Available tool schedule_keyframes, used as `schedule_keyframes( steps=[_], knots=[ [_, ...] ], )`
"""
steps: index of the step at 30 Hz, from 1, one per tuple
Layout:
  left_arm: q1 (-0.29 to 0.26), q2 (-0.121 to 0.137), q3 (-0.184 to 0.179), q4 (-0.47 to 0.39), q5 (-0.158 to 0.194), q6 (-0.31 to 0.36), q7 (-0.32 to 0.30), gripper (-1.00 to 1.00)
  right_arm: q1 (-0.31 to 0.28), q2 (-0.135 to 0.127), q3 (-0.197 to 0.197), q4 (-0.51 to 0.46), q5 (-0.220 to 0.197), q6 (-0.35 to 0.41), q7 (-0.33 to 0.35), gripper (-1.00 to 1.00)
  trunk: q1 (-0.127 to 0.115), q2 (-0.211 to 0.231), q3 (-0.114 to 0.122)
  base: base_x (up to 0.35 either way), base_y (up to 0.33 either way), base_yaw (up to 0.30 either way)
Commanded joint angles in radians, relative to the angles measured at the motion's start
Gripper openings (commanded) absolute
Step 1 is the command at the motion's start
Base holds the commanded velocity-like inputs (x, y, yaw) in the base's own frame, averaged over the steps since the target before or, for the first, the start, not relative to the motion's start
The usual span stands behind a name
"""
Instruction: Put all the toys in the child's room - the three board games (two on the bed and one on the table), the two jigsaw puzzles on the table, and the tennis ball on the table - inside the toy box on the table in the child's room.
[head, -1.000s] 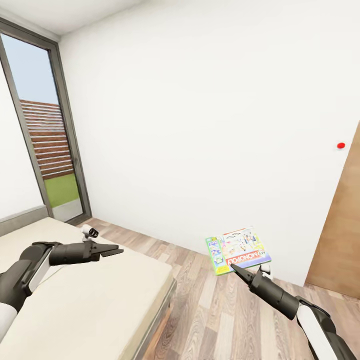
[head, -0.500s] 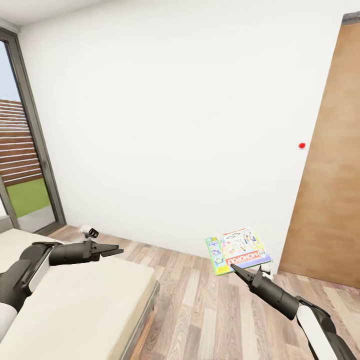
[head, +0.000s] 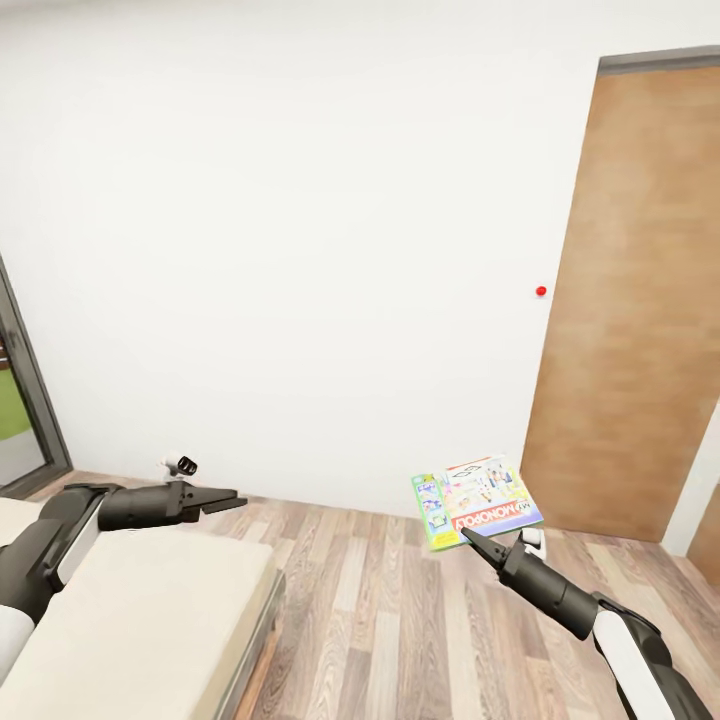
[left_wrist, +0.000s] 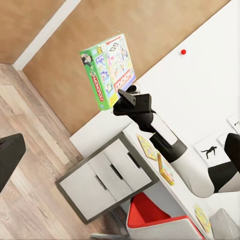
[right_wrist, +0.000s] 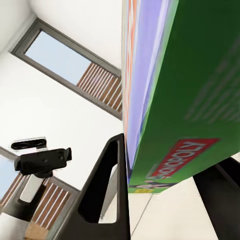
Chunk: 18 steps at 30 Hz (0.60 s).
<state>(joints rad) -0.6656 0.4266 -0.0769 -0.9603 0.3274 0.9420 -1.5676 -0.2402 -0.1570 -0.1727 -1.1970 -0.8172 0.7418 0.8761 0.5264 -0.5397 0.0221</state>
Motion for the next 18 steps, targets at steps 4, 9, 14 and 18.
schedule_keyframes(
  steps=[4,9,14,18],
  knots=[
    [0.000,0.001,-0.003,0.000,0.002,0.011,-0.003,1.00,-0.001,0.000,-0.001,0.000,-0.007,0.007,0.001,-1.00,-0.015,0.028,0.012,0.000,0.000,-0.281],
    [0.000,0.001,-0.003,0.000,0.002,0.011,-0.003,1.00,-0.001,0.001,-0.001,0.000,-0.007,0.007,0.001,-1.00,-0.034,0.063,0.028,0.000,0.000,-0.281],
    [0.000,0.001,-0.003,0.000,0.002,0.011,-0.003,1.00,-0.001,0.001,-0.001,0.000,-0.007,0.007,0.000,-1.00,-0.053,0.098,0.044,0.000,0.000,-0.281],
    [0.000,0.001,-0.003,0.000,0.002,0.011,-0.003,1.00,-0.001,0.001,-0.001,0.000,-0.007,0.007,0.000,-1.00,-0.069,0.126,0.056,0.000,0.000,-0.281]
  ],
)
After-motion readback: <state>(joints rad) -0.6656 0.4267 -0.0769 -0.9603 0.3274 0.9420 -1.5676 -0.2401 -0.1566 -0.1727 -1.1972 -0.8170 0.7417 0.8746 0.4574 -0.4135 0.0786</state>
